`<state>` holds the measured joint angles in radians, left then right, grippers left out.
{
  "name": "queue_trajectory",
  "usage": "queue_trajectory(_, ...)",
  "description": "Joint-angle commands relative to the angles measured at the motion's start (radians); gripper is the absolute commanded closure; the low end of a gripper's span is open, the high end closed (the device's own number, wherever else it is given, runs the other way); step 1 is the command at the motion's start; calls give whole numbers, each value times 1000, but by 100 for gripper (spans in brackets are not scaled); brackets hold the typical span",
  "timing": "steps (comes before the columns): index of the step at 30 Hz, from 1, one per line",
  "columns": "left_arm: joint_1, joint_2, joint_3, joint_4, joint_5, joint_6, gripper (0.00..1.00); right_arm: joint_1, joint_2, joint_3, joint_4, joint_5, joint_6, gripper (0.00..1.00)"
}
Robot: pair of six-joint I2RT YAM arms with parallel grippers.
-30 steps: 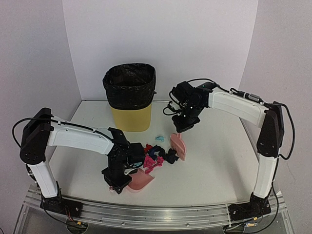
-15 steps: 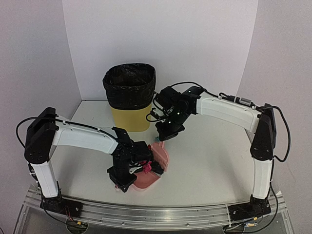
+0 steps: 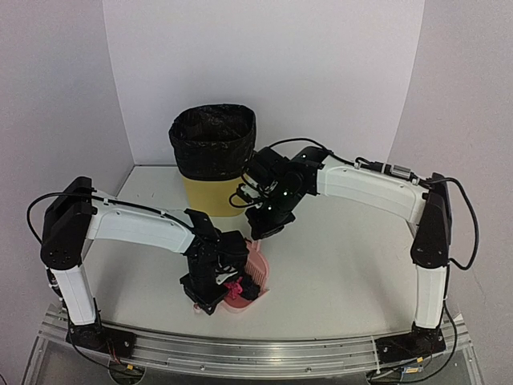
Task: Sweep away the paper scraps from the table
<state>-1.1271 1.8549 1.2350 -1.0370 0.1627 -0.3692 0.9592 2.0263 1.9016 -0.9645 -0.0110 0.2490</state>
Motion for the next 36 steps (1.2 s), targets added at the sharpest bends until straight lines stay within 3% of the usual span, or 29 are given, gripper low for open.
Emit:
queue_trajectory(1,-2,-26,-23,50,-10,-15,100,-1,-103,-22,10,128,11,100)
queue_trajectory(7,-1,-61,-64,105,-45,-39,100,-1,-186,-77,9,302,-14,100)
queue_trajectory(26,-22,-244,-112,245,-215,-39,100,-2,-380,-238,13,530,-8,100)
queue_trajectory(36,-35,-191,78,142,-265,-67,100,-5,-549,-393,13,781,16,100)
